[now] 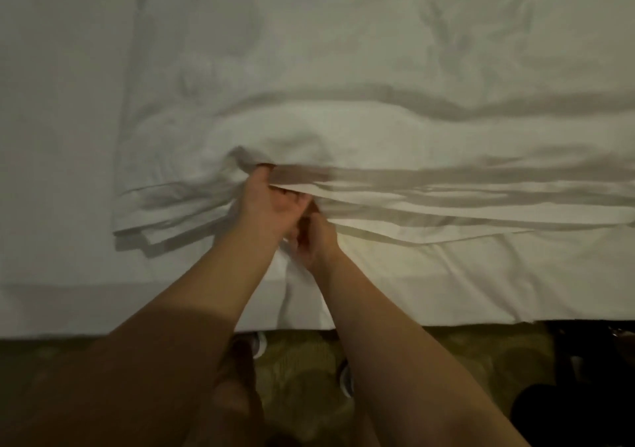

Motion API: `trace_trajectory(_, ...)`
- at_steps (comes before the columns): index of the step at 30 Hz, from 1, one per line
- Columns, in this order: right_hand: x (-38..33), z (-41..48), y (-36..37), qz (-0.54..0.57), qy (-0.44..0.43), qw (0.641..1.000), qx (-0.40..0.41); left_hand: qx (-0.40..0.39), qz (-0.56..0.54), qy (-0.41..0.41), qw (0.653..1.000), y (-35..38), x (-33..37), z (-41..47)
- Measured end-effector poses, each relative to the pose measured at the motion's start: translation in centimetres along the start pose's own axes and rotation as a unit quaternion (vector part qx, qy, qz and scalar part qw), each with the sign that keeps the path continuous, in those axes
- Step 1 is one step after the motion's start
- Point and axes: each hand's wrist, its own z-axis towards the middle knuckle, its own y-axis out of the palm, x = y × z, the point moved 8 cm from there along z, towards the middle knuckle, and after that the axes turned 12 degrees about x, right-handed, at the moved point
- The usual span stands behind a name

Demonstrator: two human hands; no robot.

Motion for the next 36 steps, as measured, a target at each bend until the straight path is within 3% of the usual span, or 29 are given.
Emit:
trace_trajectory(3,-0.5,-0.4,5.0,-0.052,-0.086,0.995,0.013,-0.041,0.033,-0.010,0.999,1.2,1.5,-0.9)
trace_trajectory(6,0.4,-2.0,2.3,-0.177,-0.195,0.957,0.125,-0.095,0.044,-0.047,0.993,2.7,2.3,-2.3)
trace_trajectory(9,3.5,-1.9,-3.6,-0.236,-0.185,0.926,0.228,-0.111,0.091,-0.075,0.987,1.7,1.6,-2.4)
trace_trajectory(12,4.5,-1.1,-3.1,-0.219,-0.165,0.932,0.237,-0.067,0.282,-0.014,0.957,-3.1,1.3,-0.4)
trace_trajectory(14,5.4,-1.1,-2.2,-0.110,-0.141,0.962,0.206,-0.008,0.461,0.110,0.881,-6.7,3.0,1.0)
trace_trajectory(17,7.5,-1.2,0.5,0.005,-0.069,0.992,0.109,0.057,0.654,0.278,0.701,-9.6,6.5,1.6)
trace_trajectory(20,8.9,-1.0,5.1,0.039,0.001,0.999,0.032,0.050,0.754,0.362,0.545,-11.1,8.9,1.9)
trace_trajectory(22,8.7,-0.6,7.8,0.018,0.006,1.000,0.022,0.053,0.763,0.413,0.494,-11.4,10.3,1.5)
trace_trajectory(24,8.4,-1.1,9.1,-0.060,-0.066,0.995,0.041,0.059,0.747,0.472,0.464,-10.7,12.0,0.3)
trace_trajectory(26,10.2,-2.0,8.9,-0.119,-0.113,0.984,0.069,0.083,0.733,0.510,0.443,-9.9,13.9,-0.2)
trace_trajectory(27,11.6,-2.2,8.1,-0.131,-0.107,0.982,0.081,0.102,0.722,0.506,0.461,-10.0,15.1,-0.2)
trace_trajectory(28,12.6,-2.4,7.0,-0.151,-0.100,0.979,0.096,0.118,0.710,0.485,0.497,-10.6,16.1,0.4)
trace_trajectory(30,13.2,-1.7,6.1,-0.174,-0.078,0.976,0.107,0.113,0.677,0.407,0.603,-13.3,17.3,2.6)
trace_trajectory(31,13.2,-1.4,6.5,-0.151,-0.057,0.982,0.099,0.102,0.661,0.391,0.632,-14.6,17.7,3.0)
trace_trajectory(33,13.7,-1.5,8.0,-0.076,-0.009,0.995,0.066,0.107,0.661,0.427,0.608,-16.8,18.8,2.8)
trace_trajectory(36,16.5,-2.2,10.6,-0.009,0.056,0.998,-0.011,0.090,0.724,0.498,0.468,-17.9,18.3,2.1)
